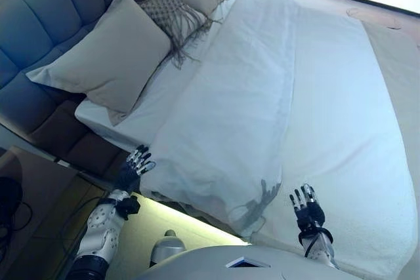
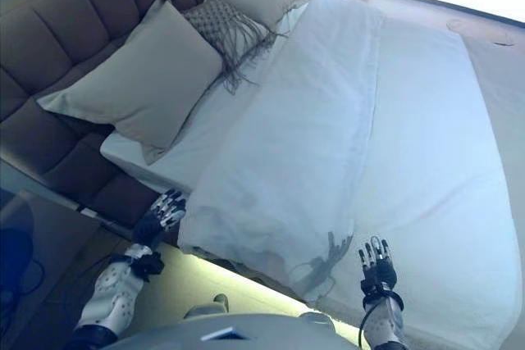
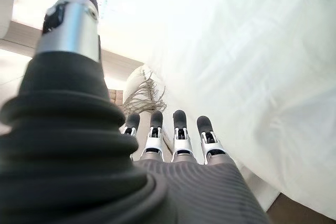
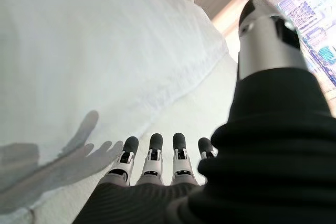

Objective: Make the bed neatly

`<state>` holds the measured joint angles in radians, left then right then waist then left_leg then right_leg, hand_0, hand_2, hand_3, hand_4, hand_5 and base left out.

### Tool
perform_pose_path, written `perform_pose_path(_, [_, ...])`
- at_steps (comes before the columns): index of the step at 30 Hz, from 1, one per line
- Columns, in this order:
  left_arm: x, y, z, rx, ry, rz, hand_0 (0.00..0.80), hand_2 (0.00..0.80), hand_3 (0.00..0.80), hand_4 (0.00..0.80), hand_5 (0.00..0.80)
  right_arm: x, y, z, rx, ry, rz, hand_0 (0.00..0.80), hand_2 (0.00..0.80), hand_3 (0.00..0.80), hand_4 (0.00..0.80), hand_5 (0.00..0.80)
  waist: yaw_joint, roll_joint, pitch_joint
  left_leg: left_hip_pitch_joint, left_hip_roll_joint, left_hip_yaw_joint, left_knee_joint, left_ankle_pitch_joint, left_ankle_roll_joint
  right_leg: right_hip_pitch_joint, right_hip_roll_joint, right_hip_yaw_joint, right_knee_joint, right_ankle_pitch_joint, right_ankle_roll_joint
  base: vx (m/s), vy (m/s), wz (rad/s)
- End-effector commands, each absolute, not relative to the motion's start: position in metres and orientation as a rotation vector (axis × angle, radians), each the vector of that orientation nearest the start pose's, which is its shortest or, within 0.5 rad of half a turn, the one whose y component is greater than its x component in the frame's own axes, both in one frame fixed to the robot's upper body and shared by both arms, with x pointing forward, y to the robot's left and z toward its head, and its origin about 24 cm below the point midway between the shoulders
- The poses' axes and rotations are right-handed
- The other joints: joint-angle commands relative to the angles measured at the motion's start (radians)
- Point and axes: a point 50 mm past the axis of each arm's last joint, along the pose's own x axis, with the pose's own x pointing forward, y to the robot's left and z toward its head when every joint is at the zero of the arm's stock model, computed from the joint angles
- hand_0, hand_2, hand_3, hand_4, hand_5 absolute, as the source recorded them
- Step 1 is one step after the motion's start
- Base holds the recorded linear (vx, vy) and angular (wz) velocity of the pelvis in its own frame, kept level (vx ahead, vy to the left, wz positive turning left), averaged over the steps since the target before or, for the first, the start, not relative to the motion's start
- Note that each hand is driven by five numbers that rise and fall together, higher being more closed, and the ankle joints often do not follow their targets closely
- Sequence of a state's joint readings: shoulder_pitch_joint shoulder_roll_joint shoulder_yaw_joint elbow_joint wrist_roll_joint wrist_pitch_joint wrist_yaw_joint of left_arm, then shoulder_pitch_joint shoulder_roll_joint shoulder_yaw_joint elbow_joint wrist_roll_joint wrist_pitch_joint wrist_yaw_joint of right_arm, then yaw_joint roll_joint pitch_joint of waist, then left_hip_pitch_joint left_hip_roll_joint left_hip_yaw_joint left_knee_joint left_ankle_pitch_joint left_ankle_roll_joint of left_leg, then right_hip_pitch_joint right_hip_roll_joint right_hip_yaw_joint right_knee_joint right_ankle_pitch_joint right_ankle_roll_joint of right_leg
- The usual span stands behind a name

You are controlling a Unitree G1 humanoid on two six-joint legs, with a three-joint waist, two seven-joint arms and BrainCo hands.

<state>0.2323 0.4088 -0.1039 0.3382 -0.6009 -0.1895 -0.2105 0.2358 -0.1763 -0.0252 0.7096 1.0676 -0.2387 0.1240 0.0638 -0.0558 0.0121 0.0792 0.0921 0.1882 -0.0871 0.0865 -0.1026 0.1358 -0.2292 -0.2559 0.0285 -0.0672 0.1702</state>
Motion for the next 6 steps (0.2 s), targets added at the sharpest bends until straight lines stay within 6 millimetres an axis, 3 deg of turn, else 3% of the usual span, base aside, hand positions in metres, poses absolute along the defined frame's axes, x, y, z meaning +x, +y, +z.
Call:
perform_pose_path(1, [0.1999, 0.2367, -0.0217, -0.18, 0.226, -0.055, 0.0, 0.0, 0.0, 0.0, 0.0, 0.1434, -0.2532, -0.0934, 0.721, 0.343, -0.545, 0.0, 0.0, 0.0, 0.0, 0.0, 0.009, 0.02, 0.018, 0.011, 0.033, -0.007, 0.097, -0.093, 0.041, -0.069, -0.044, -0.008, -0.021, 0.162, 0.021, 0.0, 0.0, 0.0])
perform_pose_path(6, [0.1993, 0.2374, -0.022, -0.195, 0.232, -0.049, 0.0, 0.0, 0.0, 0.0, 0.0, 0.1408, -0.2575, -0.0925, 0.708, 0.343, -0.553, 0.0, 0.0, 0.0, 0.0, 0.0, 0.006, 0.019, 0.02, 0.01, 0.031, -0.011, 0.106, -0.098, 0.043, -0.071, -0.045, -0.004, -0.01, 0.157, 0.019, 0.0, 0.0, 0.0])
